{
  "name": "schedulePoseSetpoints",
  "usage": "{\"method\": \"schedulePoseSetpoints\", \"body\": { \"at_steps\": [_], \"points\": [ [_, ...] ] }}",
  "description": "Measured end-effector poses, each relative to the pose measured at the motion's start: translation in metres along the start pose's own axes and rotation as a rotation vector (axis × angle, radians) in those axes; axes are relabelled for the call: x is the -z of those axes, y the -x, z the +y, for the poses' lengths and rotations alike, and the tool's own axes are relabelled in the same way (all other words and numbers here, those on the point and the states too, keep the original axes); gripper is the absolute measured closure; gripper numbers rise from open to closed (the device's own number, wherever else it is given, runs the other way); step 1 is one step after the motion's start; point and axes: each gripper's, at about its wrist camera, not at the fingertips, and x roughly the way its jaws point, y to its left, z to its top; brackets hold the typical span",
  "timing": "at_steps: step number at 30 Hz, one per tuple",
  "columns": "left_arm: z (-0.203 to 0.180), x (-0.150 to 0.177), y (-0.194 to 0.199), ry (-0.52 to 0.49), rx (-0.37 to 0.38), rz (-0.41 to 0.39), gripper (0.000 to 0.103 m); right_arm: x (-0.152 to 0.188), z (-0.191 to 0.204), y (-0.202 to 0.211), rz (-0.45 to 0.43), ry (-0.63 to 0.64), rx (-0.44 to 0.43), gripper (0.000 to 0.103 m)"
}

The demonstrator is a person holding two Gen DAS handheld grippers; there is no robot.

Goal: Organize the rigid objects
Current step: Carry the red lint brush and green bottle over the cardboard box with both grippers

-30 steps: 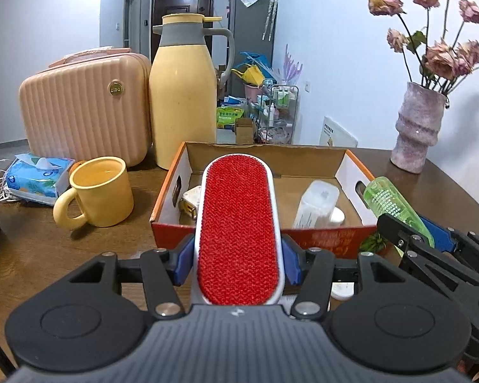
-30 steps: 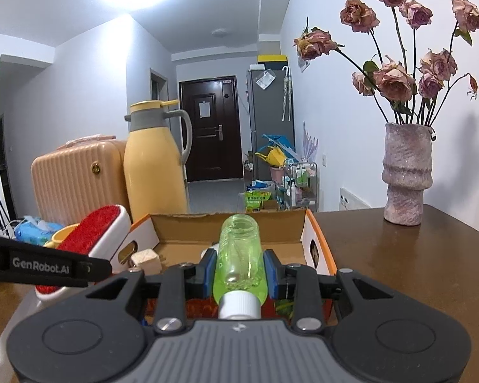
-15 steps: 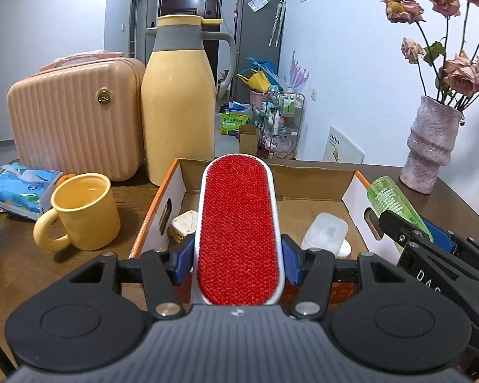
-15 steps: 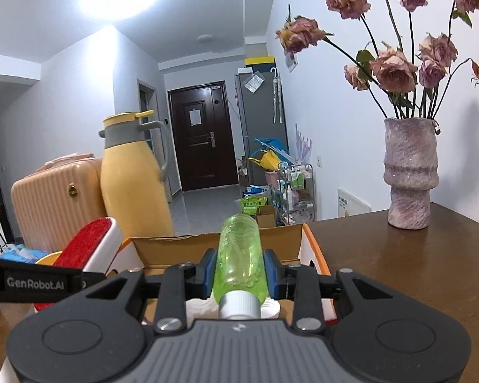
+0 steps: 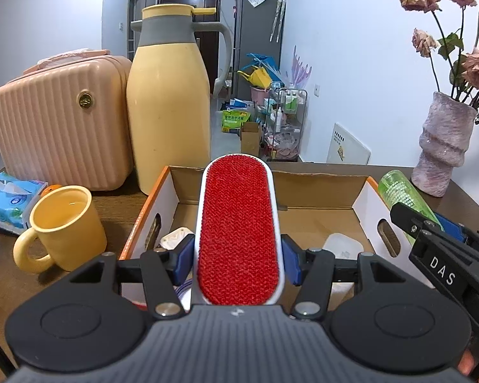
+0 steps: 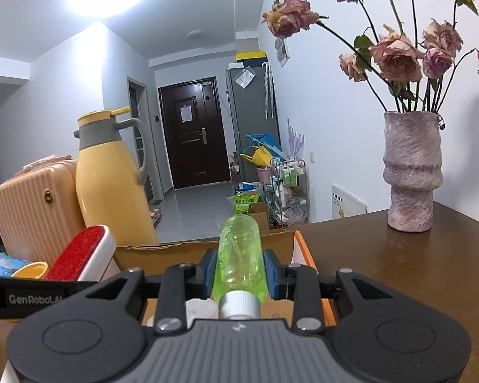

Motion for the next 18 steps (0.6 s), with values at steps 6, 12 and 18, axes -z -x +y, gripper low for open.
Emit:
{"method": "schedulePoseSetpoints", "body": {
  "at_steps": [6,12,18],
  "points": [
    [0.001,-0.005,-0.018,-0.001,0.002,0.018,0.047,-0.003,0.001,-0.018,0.027,0.011,-0.007,0.073],
    [0.004,-0.011,-0.038,0.001,-0.003,0.043,0.047,-0.005,0.004,-0.036,0.07,0.033,0.004,0.073],
    [0.009,-0.017,-0.056,0.009,-0.013,0.072,0.047,-0.007,0.003,-0.052,0.107,0.039,0.013,0.073]
  ]
}}
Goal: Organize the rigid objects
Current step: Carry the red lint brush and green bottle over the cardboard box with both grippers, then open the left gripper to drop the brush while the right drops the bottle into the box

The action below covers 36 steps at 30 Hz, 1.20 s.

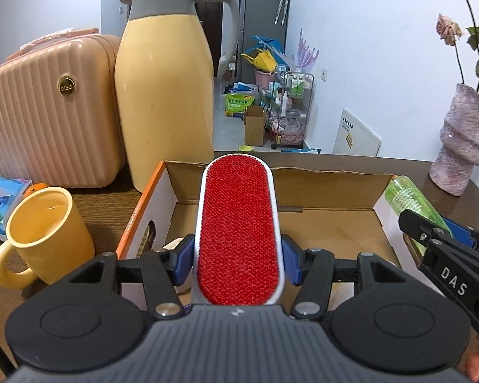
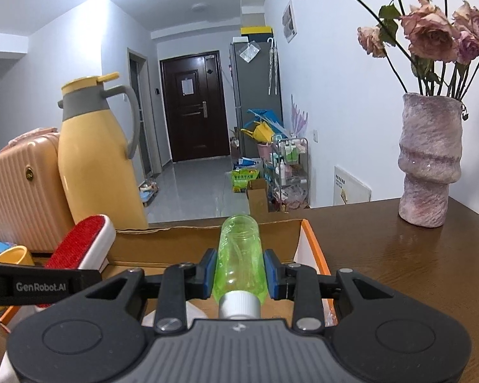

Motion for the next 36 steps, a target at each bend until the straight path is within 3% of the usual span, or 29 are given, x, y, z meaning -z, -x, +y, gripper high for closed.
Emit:
{"method": "schedulePoseSetpoints", "body": {
  "at_steps": [11,12,13,14,15,16,17,18,20,30,36],
  "points": [
    [-0.002,-0.007,-0.017,-0.027,-0.002,0.026,0.046,-0.004,-0.003,-0.023,0.068,0.016,-0.001,0.072],
    [-0.002,-0.007,-0.018,-0.037,0.0,0.035,0.045,-0.004,-0.005,-0.024,0.088,0.015,-0.007,0.072],
    [-0.003,-0.007,-0.018,-0.043,0.0,0.048,0.037,-0.003,-0.007,-0.025,0.098,0.009,-0.009,0.072],
    [-0.003,-0.007,-0.018,-0.046,-0.002,0.051,0.028,-0.004,-0.008,-0.025,0.094,0.006,-0.006,0.069],
    [-0.003,-0.007,-0.014,-0.049,-0.012,0.037,0.012,-0.004,-0.008,-0.023,0.089,0.01,0.0,0.055],
    [-0.003,-0.008,-0.008,-0.05,-0.031,0.013,0.005,-0.005,-0.009,-0.021,0.084,0.017,0.008,0.044],
    [-0.002,-0.01,0.0,-0.049,-0.046,-0.018,0.002,-0.006,-0.009,-0.018,0.074,0.022,0.016,0.025],
    [0.001,-0.011,0.009,-0.04,-0.044,-0.05,0.0,-0.007,-0.009,-0.016,0.062,0.025,0.023,0.017],
    [0.005,-0.014,0.018,-0.026,-0.034,-0.067,0.0,-0.009,-0.009,-0.012,0.051,0.033,0.031,0.018],
    [0.011,-0.014,0.014,-0.014,-0.057,-0.039,0.0,-0.01,-0.005,-0.006,0.047,0.054,0.036,0.0],
    [0.012,-0.009,0.02,-0.024,-0.06,-0.046,0.0,-0.01,-0.003,0.005,0.037,0.06,0.039,0.0]
  ]
}}
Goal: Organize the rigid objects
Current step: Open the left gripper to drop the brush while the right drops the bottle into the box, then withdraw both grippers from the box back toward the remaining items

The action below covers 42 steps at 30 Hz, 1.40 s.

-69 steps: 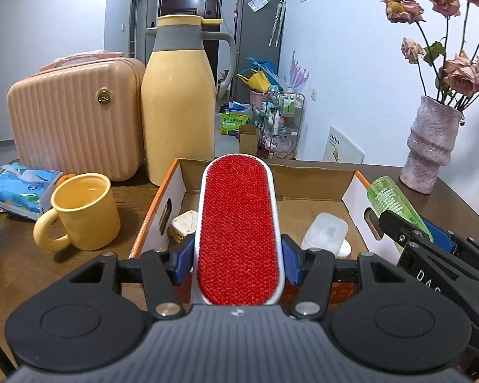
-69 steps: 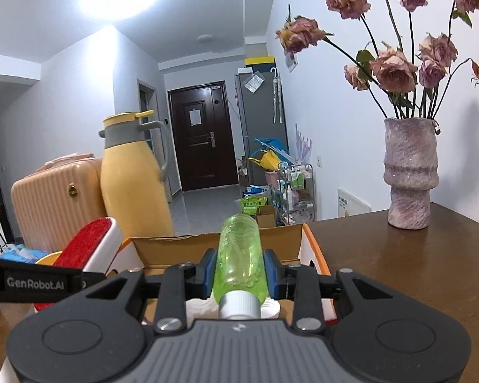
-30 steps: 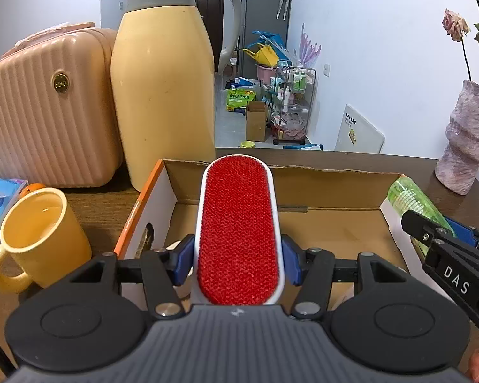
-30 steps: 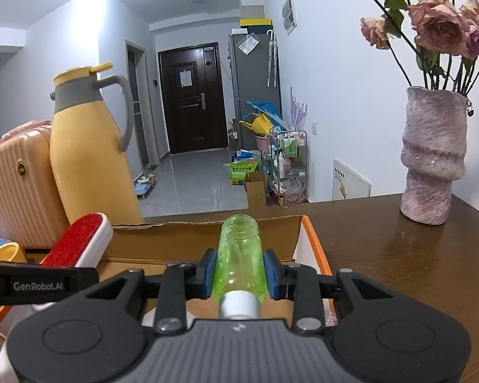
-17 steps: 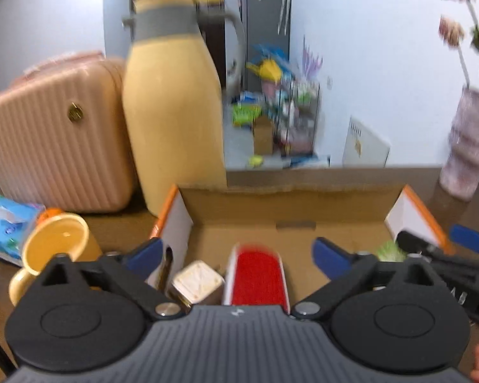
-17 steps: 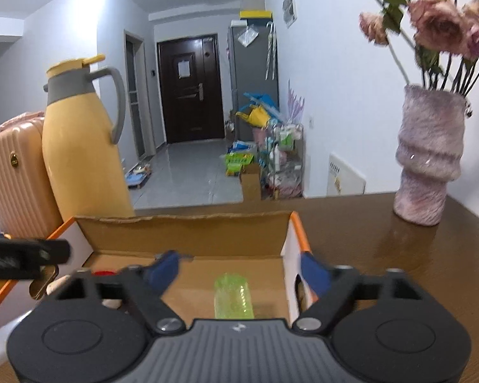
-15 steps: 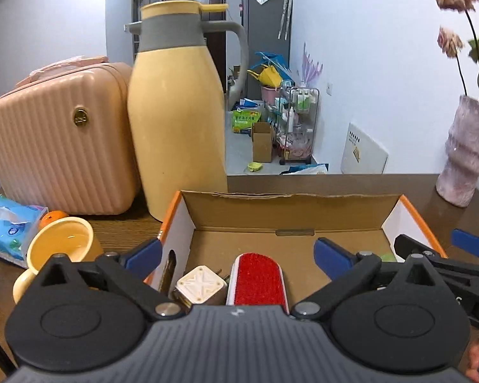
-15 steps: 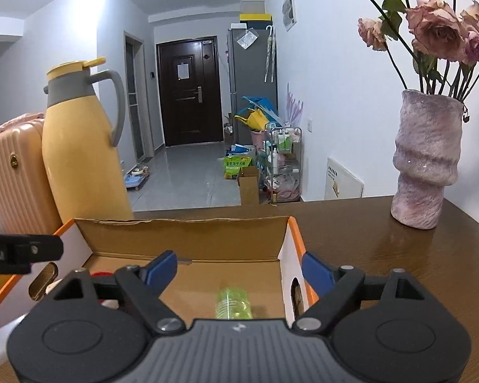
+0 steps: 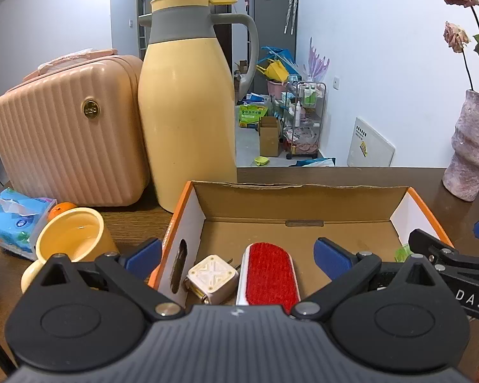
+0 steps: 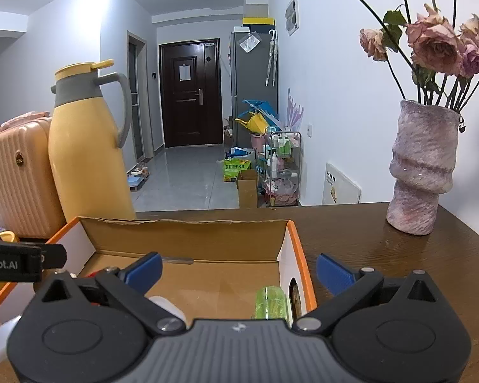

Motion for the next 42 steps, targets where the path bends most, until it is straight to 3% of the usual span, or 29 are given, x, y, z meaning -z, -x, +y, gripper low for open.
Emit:
{"method": "schedulePoseSetpoints", "body": {
  "at_steps": [21,35,42],
  "points": [
    [0.017,0.037,0.074,0.015,0.018,-0.052,0.0,0.024,0.011,0.085,-0.069,0.025,-0.021,0.0],
    [0.033,0.083,0.135,0.015,0.01,-0.082,0.0,0.067,0.018,0.164,-0.123,0.04,-0.047,0.0],
    [0.047,0.107,0.155,0.01,0.009,-0.053,0.0,0.086,0.021,0.191,-0.109,0.064,-0.057,0.0]
  ]
}}
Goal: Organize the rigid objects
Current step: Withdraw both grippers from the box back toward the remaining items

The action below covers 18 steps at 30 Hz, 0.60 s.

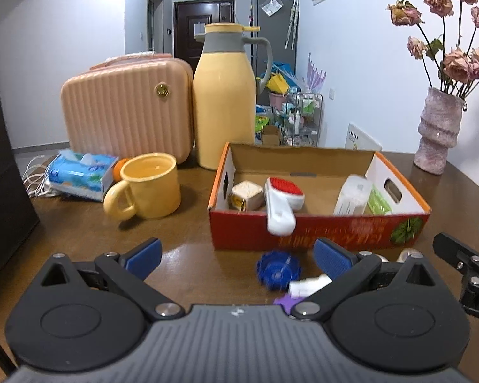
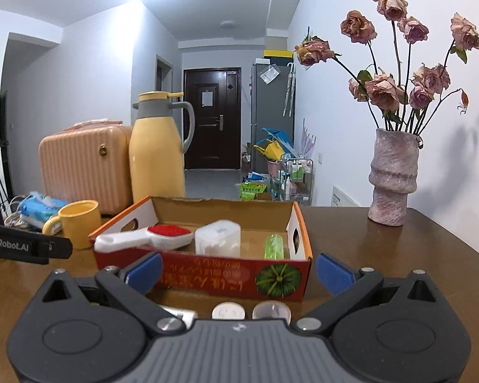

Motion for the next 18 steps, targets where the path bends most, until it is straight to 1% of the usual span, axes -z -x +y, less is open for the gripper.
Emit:
{"method": "schedulePoseSetpoints", "body": {
  "at_steps": [9,18],
  "points": [
    [0.011,0.032,0.015,-0.015,0.01,0.058,0.0,0.021,0.01,0.022,0.061,0.036,-0.026,0.0],
    [0.014,0.057,0.021,-0.044,0.035,0.086,0.0,0.044,0.011,0.033,0.118,0.054,-0.036,0.0]
  ]
}}
